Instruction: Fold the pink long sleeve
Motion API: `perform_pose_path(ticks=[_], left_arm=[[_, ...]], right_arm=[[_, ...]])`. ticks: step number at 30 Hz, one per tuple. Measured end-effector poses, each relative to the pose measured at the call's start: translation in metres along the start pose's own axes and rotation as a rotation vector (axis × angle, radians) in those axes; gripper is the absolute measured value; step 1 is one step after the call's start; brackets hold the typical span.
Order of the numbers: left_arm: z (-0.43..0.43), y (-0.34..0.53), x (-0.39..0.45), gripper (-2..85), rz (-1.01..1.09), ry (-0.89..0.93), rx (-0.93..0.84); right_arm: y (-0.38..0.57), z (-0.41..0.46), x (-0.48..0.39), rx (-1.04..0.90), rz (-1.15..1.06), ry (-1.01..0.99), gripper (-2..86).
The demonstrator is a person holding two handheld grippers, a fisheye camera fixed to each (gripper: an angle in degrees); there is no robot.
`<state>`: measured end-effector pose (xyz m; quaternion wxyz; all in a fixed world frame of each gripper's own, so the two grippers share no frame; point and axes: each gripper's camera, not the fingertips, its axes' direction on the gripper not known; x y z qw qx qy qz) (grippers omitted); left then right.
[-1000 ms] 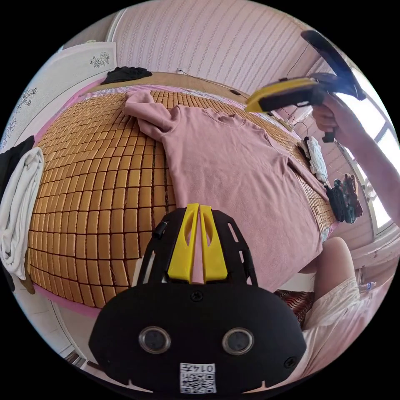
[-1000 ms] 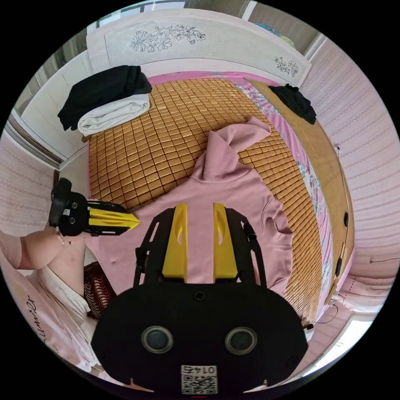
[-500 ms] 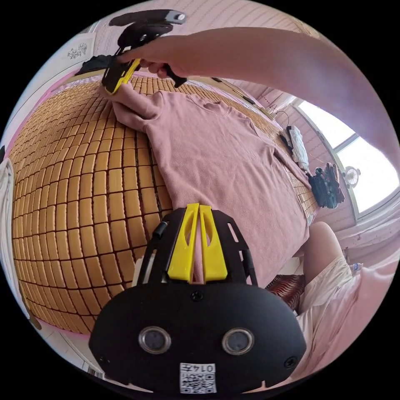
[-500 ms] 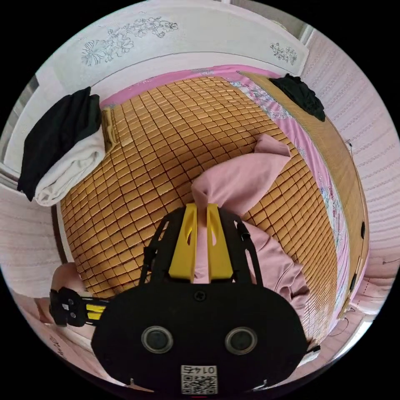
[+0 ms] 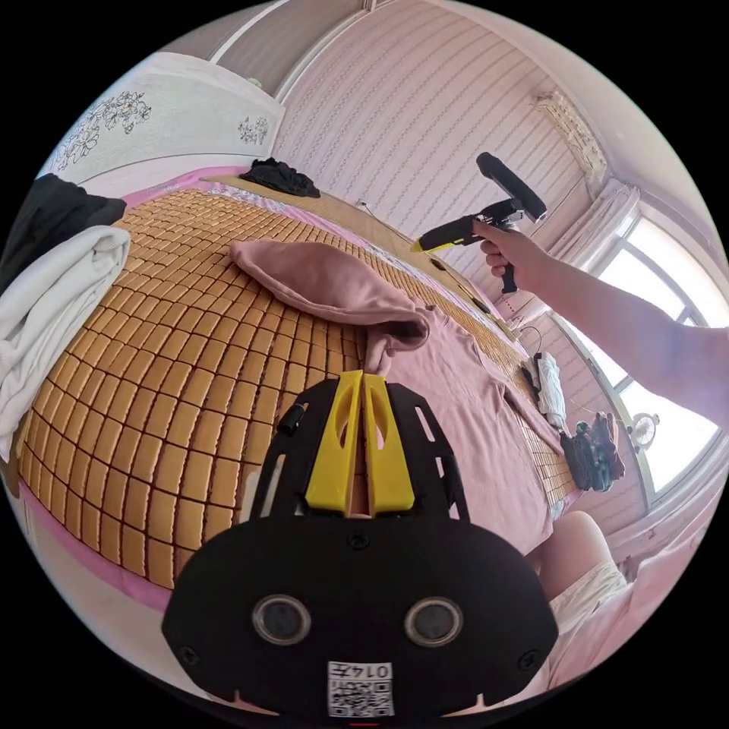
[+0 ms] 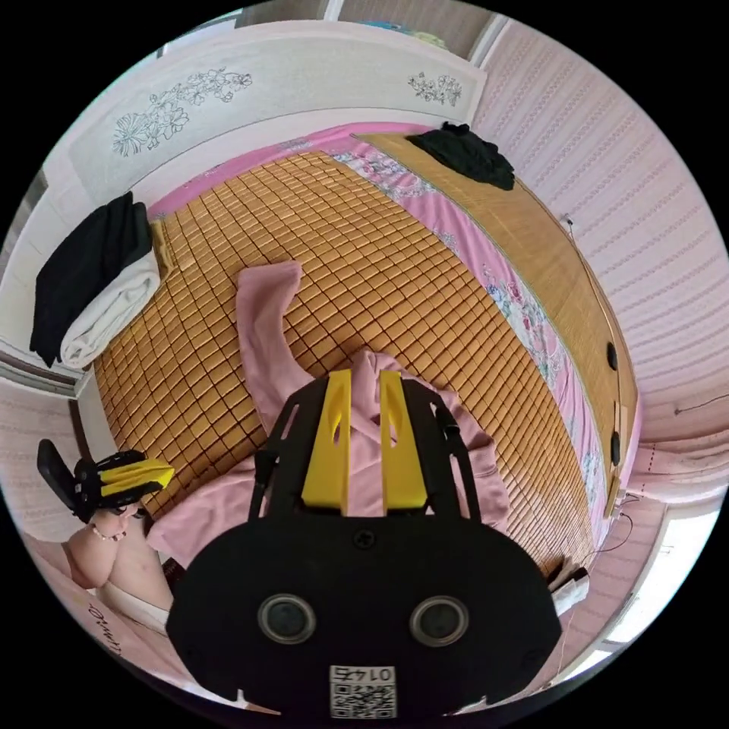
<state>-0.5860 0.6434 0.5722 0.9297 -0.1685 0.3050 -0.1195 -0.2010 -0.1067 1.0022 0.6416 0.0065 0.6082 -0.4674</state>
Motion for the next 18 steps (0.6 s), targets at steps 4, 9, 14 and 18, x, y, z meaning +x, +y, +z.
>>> perform_pose_path(ticks=[4,9,14,18], left_arm=[[-0.027,0.005,-0.026,-0.1,-0.053,-0.026,0.071],[-0.067,0.020,-0.074,5.1,-0.212,-0.079,0.197],[-0.096,0.039,-0.118,10.1,-0.407,-0.053,0.315],[-0.118,0.049,-0.140,14.3,-0.477,-0.063,0.374]], right_arm=[[-0.047,0.039,-0.120,0.020,-0.296,0.025,5.2],[-0.084,0.129,-0.150,-0.194,-0.234,0.251,6.1],[-0.079,0.102,-0.161,-0.093,-0.419,0.089,1.4],[-0.045,0.022,-0.168,0.092,-0.720,-0.423,2.9]])
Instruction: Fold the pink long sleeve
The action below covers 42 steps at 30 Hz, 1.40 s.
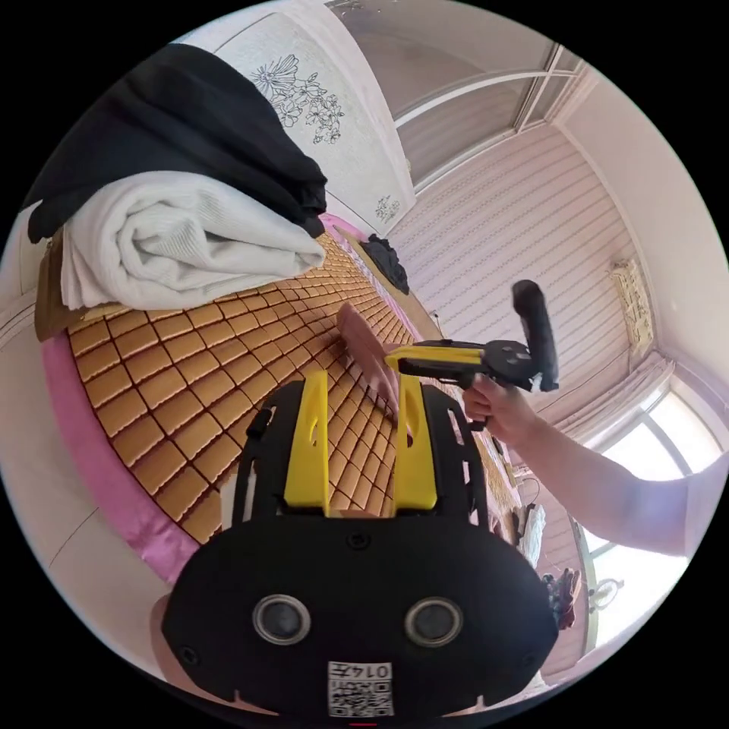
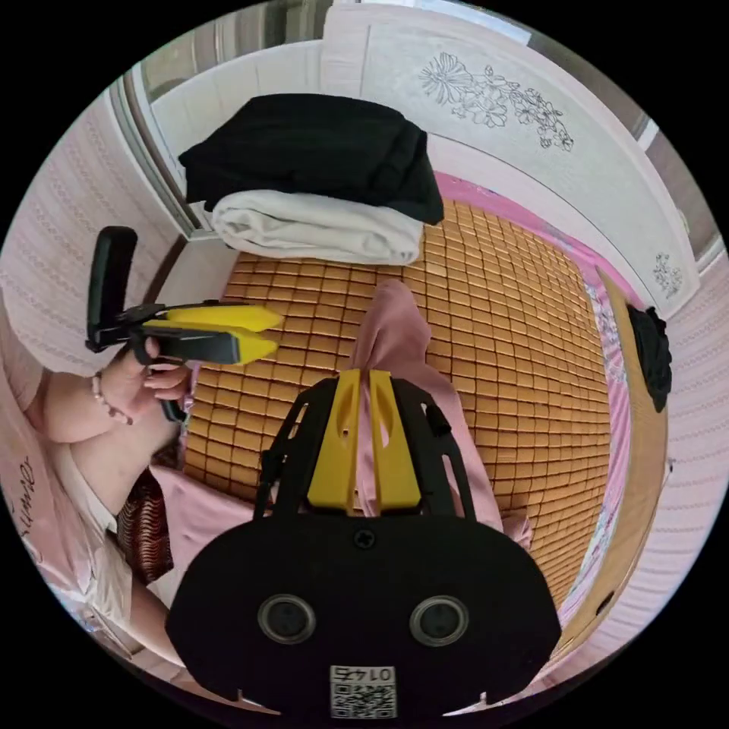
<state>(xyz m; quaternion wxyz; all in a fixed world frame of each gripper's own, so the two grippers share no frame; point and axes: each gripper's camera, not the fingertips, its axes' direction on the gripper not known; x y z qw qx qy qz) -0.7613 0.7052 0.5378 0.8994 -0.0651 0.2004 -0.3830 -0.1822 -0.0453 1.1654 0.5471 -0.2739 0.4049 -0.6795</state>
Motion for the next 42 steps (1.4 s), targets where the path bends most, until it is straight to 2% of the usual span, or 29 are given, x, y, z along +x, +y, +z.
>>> perform_pose_path(ticks=[1,5,10,12,15,17,19,22,26,29,32,35,38,40,42], left_arm=[[-0.007,-0.002,-0.007,15.5,-0.024,-0.022,0.023],[-0.024,-0.003,-0.030,14.3,-0.113,-0.039,0.061],[-0.027,-0.002,-0.070,5.0,-0.306,0.084,-0.014],[-0.032,-0.002,-0.076,3.1,-0.330,0.062,-0.005],[-0.037,-0.007,-0.073,3.7,-0.306,0.023,0.001],[-0.051,-0.006,-0.066,4.4,-0.272,-0.048,0.083],[-0.075,-0.002,-0.051,4.9,-0.195,-0.173,0.251],[-0.075,-0.003,-0.043,7.6,-0.135,-0.205,0.280],[-0.037,-0.009,-0.057,12.5,-0.232,-0.138,0.065],[-0.020,-0.005,-0.066,7.2,-0.328,-0.169,0.008],[-0.004,-0.001,-0.076,0.3,-0.398,-0.120,-0.066],[0.003,-0.001,-0.069,-0.7,-0.374,-0.131,-0.072],[0.007,-0.002,-0.050,-0.9,-0.314,-0.261,-0.027],[0.010,0.000,-0.042,-1.0,-0.303,-0.343,0.022],[0.018,0.002,-0.042,-1.0,-0.326,-0.320,0.020]], right_arm=[[0.004,-0.011,-0.005,0.027,-0.017,-0.082,4.3],[0.023,-0.018,0.017,0.008,0.055,-0.144,10.7],[0.062,-0.013,0.099,-0.018,0.401,-0.155,6.0],[0.075,-0.004,0.119,-0.069,0.534,-0.047,5.9],[0.089,0.024,0.137,-0.263,0.665,0.175,9.4],[0.093,0.043,0.142,-0.341,0.679,0.155,9.9],[0.096,0.061,0.143,-0.396,0.682,0.171,9.6],[0.093,0.061,0.141,-0.384,0.662,0.211,7.9],[0.093,0.059,0.138,-0.374,0.612,0.238,4.1],[0.092,0.048,0.140,-0.320,0.604,0.260,2.9],[0.090,0.030,0.152,-0.211,0.636,0.223,3.3],[0.095,0.019,0.168,-0.128,0.697,0.148,4.9],[0.109,0.003,0.172,-0.041,0.745,0.142,5.2],[0.131,-0.009,0.172,-0.032,0.769,0.157,5.3],[0.159,-0.018,0.171,-0.050,0.805,0.186,5.3]])
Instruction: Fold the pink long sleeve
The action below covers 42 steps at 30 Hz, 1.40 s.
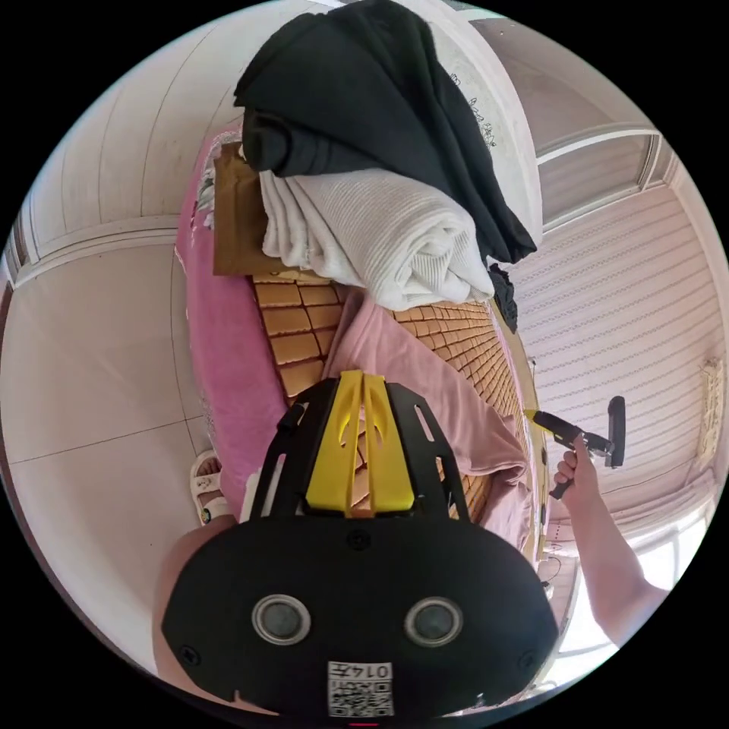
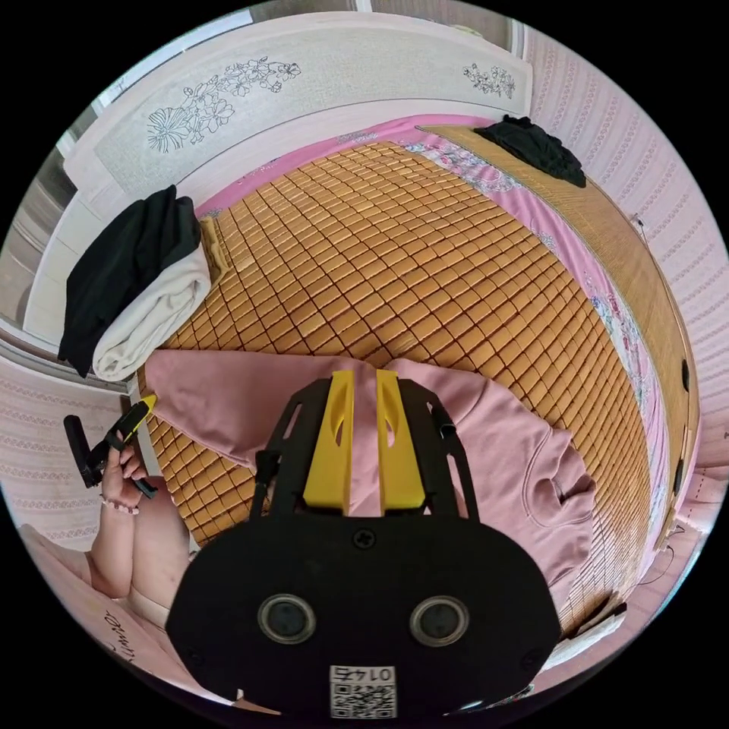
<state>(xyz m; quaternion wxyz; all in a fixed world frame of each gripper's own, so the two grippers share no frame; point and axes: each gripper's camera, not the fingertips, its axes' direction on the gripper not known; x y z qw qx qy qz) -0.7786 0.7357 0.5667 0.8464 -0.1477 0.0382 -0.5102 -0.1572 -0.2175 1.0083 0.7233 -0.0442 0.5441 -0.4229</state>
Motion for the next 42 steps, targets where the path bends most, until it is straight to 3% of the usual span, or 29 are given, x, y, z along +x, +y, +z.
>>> perform_pose_path(ticks=[5,8,11,13,16,18,24,29,33,42], left_arm=[[-0.007,0.016,0.010,-1.0,-0.091,0.101,0.146],[-0.007,0.030,0.061,-1.0,0.165,0.195,0.193],[0.023,0.065,0.136,-1.0,0.553,0.330,-0.010],[0.063,0.113,0.194,-1.0,0.821,0.406,-0.308],[0.110,0.174,0.238,-1.0,1.037,0.225,-0.578],[0.128,0.198,0.253,-1.0,1.115,0.156,-0.653],[0.154,0.216,0.273,-1.0,1.040,0.261,-0.737],[0.169,0.219,0.281,-1.0,0.964,0.308,-0.756],[0.179,0.218,0.287,-1.0,0.930,0.334,-0.770],[0.197,0.228,0.299,-1.0,0.851,0.446,-0.843]], right_arm=[[0.088,-0.005,0.092,-0.089,0.224,0.181,5.2],[0.153,0.000,0.158,-0.164,0.459,0.211,5.2],[0.199,0.005,0.201,-0.163,0.628,0.179,4.5],[0.215,0.004,0.220,-0.136,0.681,0.253,1.0],[0.225,0.014,0.236,-0.197,0.672,0.364,-0.5],[0.232,0.020,0.242,-0.225,0.632,0.395,-0.8],[0.253,0.017,0.253,-0.191,0.474,0.381,-1.0],[0.277,0.010,0.266,-0.149,0.515,0.313,-1.0],[0.306,0.013,0.261,-0.140,0.515,0.457,-1.0],[0.336,0.012,0.304,-0.103,0.651,0.480,-0.9]])
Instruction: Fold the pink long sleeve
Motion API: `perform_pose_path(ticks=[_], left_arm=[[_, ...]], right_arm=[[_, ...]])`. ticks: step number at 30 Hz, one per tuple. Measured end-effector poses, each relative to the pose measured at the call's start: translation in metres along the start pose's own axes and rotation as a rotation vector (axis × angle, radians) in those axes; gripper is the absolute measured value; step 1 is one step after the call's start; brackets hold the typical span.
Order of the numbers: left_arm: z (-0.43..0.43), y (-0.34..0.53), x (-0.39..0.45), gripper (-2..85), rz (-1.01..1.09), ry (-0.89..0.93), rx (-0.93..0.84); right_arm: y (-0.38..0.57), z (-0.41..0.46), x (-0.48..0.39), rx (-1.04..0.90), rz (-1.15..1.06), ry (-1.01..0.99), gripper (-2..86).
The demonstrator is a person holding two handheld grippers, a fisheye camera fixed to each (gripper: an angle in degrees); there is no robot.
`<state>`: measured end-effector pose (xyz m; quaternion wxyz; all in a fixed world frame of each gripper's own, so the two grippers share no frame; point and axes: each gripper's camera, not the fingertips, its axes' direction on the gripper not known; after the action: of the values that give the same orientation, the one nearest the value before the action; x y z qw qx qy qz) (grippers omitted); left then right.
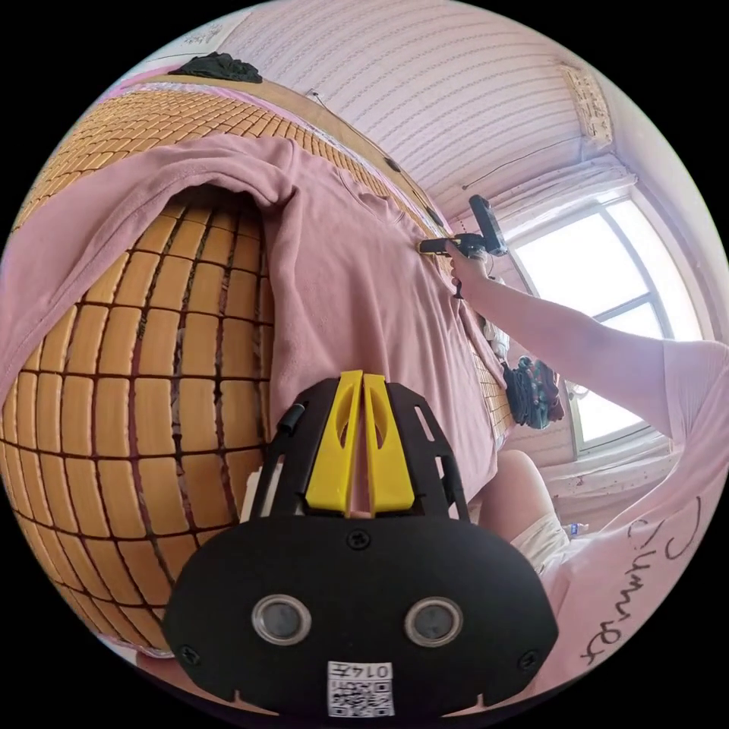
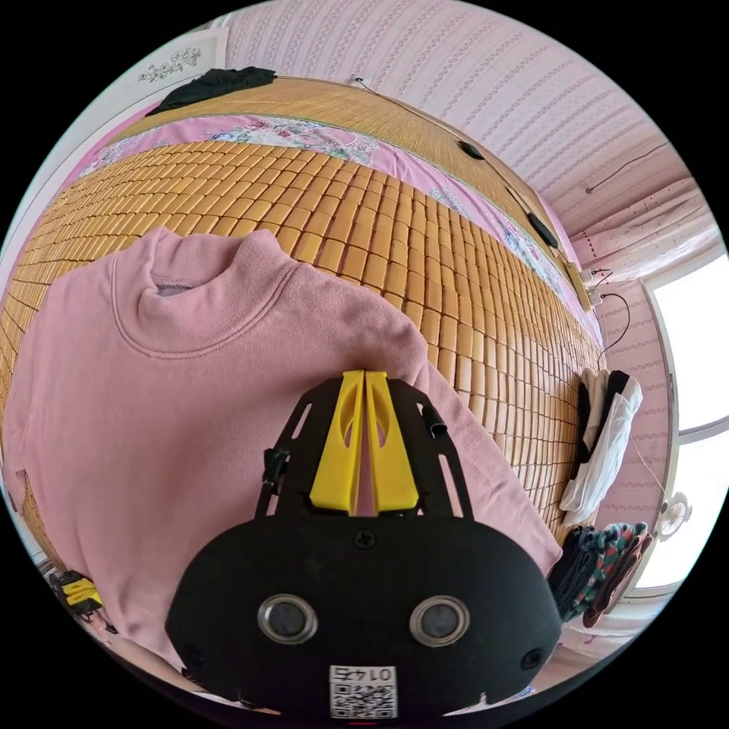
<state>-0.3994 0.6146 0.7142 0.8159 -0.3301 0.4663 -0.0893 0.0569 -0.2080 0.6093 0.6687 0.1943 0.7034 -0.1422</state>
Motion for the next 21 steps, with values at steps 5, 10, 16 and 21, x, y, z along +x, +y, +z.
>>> perform_pose_path(ticks=[5,10,16,21], left_arm=[[0.009,-0.008,0.011,-1.0,0.035,0.007,-0.013],[-0.008,-0.018,0.019,-1.0,0.106,-0.036,-0.021],[-0.017,-0.016,0.039,-1.0,0.210,-0.116,-0.105],[-0.029,-0.005,0.057,-1.0,0.209,-0.089,-0.043]], right_arm=[[-0.003,0.012,0.026,-0.019,0.030,-0.043,-0.7],[0.072,-0.025,0.051,0.048,-0.104,-0.281,4.3],[0.240,-0.035,0.109,-0.210,-0.123,-0.262,11.0],[0.337,-0.015,0.143,-0.421,-0.006,-0.342,10.4]])
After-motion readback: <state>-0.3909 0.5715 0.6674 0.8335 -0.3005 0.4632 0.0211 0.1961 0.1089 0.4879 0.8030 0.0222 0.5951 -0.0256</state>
